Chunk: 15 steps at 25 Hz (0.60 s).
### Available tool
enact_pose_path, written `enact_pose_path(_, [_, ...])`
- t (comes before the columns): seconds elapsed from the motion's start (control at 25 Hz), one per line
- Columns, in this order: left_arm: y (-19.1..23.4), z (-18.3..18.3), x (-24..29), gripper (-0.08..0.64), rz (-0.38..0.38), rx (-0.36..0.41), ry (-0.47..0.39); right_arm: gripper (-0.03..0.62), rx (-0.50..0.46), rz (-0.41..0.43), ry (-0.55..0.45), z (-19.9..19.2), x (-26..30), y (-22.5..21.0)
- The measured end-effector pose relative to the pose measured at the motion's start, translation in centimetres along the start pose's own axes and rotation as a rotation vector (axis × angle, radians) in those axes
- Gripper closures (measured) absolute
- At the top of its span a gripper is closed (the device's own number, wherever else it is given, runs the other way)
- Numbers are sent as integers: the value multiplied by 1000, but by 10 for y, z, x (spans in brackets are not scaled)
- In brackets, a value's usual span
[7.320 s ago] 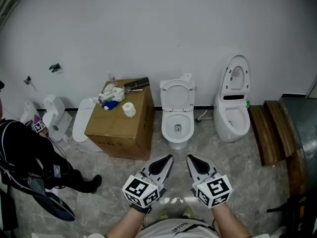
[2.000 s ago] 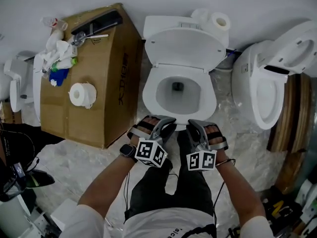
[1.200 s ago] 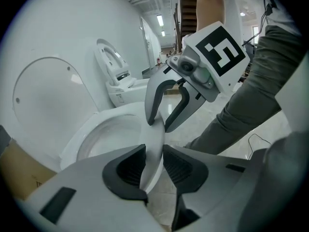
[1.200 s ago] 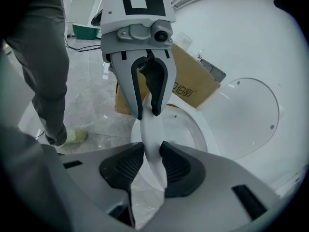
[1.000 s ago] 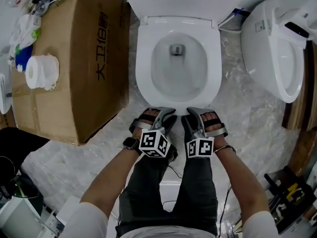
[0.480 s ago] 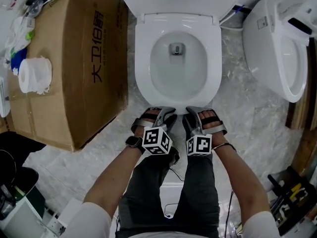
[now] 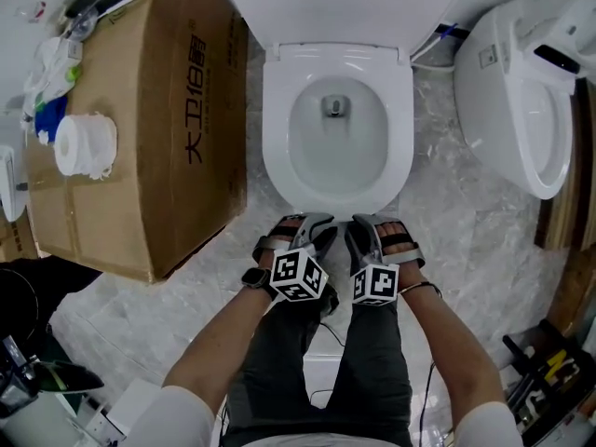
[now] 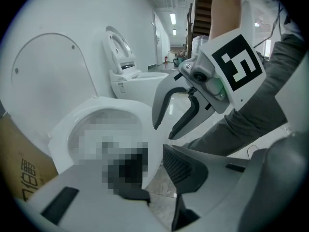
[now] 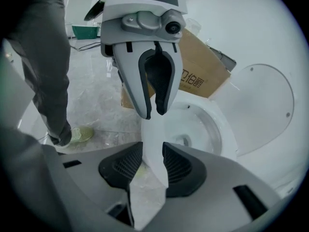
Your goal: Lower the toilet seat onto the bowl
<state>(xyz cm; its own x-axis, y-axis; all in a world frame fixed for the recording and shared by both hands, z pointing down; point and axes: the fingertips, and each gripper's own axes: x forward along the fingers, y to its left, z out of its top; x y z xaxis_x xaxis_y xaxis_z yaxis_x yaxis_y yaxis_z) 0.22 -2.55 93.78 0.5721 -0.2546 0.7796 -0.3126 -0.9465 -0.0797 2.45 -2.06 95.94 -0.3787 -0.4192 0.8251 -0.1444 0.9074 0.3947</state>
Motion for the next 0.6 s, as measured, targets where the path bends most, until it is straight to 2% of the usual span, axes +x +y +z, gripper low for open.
enact_pose_path(0.2, [13,48,-52,481,33,-70,-76,476,263,-67,-52,32,-61,-48])
enact_pose_path(0.4, [37,133,-140,525,96,-170,-220,528,560,-168,-168,80,-160,-123])
enact_pose_path(0.6, [60,226,-247,534,182,-251,-370,540,711,-245,-312,135,-274,-192])
